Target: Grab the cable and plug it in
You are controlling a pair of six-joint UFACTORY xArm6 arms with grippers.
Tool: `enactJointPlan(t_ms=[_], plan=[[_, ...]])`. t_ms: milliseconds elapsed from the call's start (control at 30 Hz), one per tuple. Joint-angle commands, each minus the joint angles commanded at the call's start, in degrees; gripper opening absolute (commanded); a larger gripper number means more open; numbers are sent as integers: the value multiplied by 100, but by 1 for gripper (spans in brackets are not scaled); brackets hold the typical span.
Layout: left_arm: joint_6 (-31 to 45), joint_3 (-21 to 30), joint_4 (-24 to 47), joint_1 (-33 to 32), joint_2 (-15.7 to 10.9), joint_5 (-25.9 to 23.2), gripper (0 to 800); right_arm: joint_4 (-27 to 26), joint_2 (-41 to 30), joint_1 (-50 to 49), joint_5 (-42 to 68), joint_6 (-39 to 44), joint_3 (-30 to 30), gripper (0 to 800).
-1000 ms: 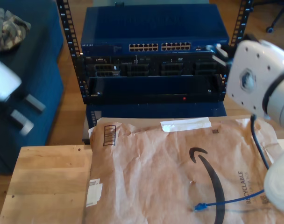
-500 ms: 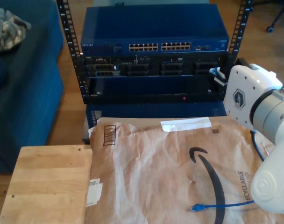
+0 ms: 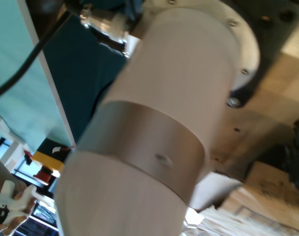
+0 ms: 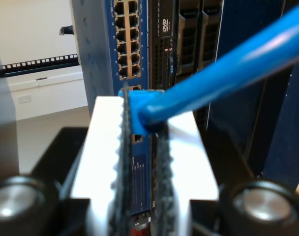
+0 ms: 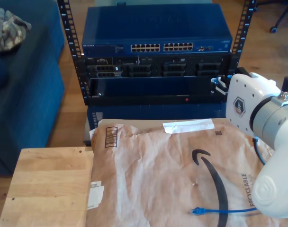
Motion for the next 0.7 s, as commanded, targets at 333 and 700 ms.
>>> enactJointPlan(t_ms=[333, 700], plan=[[352, 967, 70, 396, -431, -1029, 800, 0, 193, 0, 0, 0, 18, 2], [615, 1266, 70, 563, -563, -1284, 800, 0, 888, 0, 9, 0, -334, 2]])
